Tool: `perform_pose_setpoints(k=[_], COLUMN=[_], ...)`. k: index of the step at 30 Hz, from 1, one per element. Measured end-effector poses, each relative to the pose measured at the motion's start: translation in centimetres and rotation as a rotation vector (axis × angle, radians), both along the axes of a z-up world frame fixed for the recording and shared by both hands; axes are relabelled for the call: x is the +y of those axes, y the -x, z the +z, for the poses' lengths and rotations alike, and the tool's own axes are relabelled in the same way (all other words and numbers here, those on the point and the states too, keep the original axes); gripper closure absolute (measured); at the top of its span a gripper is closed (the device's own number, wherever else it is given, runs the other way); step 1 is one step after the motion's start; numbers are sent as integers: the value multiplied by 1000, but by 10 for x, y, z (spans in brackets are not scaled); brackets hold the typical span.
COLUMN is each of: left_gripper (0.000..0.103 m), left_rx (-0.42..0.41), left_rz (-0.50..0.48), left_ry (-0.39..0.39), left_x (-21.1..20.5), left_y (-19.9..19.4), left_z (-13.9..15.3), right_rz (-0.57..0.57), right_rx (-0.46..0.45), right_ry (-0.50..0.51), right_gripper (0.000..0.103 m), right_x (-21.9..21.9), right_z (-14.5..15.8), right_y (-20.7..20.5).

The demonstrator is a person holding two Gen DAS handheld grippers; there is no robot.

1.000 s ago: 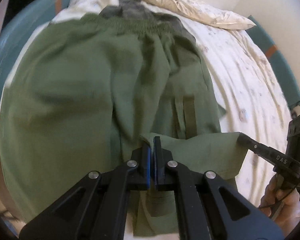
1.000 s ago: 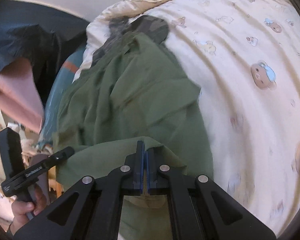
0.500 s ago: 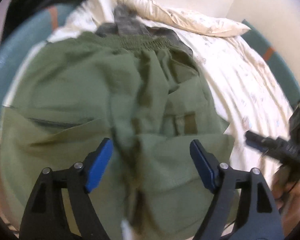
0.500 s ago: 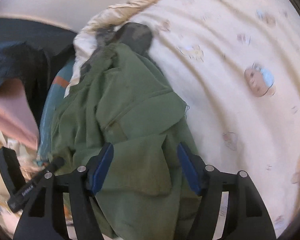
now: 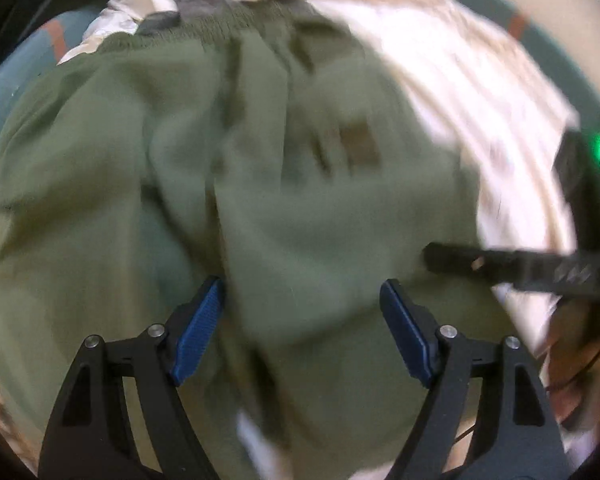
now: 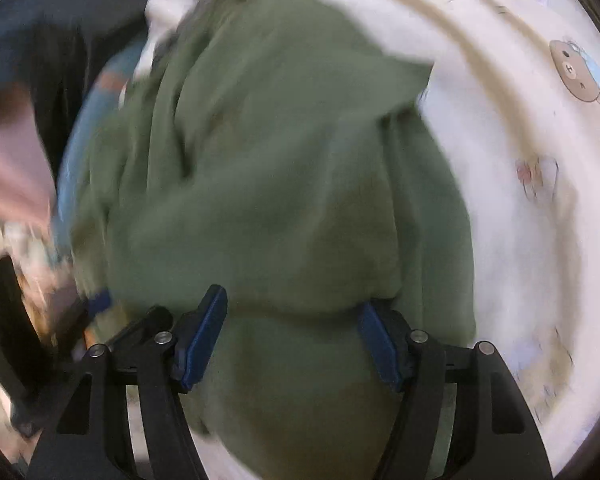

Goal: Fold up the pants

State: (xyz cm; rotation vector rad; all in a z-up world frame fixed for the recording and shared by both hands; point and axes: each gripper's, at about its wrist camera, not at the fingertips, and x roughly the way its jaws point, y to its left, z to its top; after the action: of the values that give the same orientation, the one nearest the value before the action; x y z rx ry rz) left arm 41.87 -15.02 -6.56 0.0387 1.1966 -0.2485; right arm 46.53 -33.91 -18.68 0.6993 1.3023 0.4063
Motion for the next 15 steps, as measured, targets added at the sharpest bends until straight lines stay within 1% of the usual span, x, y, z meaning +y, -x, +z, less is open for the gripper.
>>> perform_pose_setpoints(k=[1, 2, 3, 5, 6, 8, 10, 12, 13, 14, 15], left_gripper=[26, 26, 26, 26, 26, 26, 26, 26, 26, 26, 26], left_rx=[-19, -44, -76, -172, -223, -235, -223, -195, -183, -174, -183], left_rz=[33, 62, 82, 122, 147, 159, 155, 113, 87, 62, 52], left_ry=[37, 58, 60, 62, 65, 56, 41, -2, -21, -55, -90], left_x=[3, 7, 10, 17, 24, 30, 36, 37, 39, 38, 41], left_y=[-14, -28, -39, -56, -62, -69, -64, -50, -46, -37, -22], left_z=[9, 21, 34, 68, 85, 96, 94, 81, 74, 66, 61], right_rz=[-49, -105, -145, -207, -223, -225, -204, -148, -106, -42, 15], right_rx=[-24, -65, -108, -235, -273, -302, -301, -289, -277, -263, -246], right_ry=[-42, -70, -75, -72, -63, -42, -14, 15, 44, 76, 95], right_gripper=[34, 34, 34, 32, 30, 30, 30, 30, 30, 30, 30], right_x=[-6, -13, -18, -31, -34, -40, -41, -32, -25, -17, -8], right_z=[2, 11, 22, 56, 68, 88, 97, 100, 99, 93, 88], right_y=[-7, -15, -21, -31, -34, -42, -44, -40, -37, -32, -30])
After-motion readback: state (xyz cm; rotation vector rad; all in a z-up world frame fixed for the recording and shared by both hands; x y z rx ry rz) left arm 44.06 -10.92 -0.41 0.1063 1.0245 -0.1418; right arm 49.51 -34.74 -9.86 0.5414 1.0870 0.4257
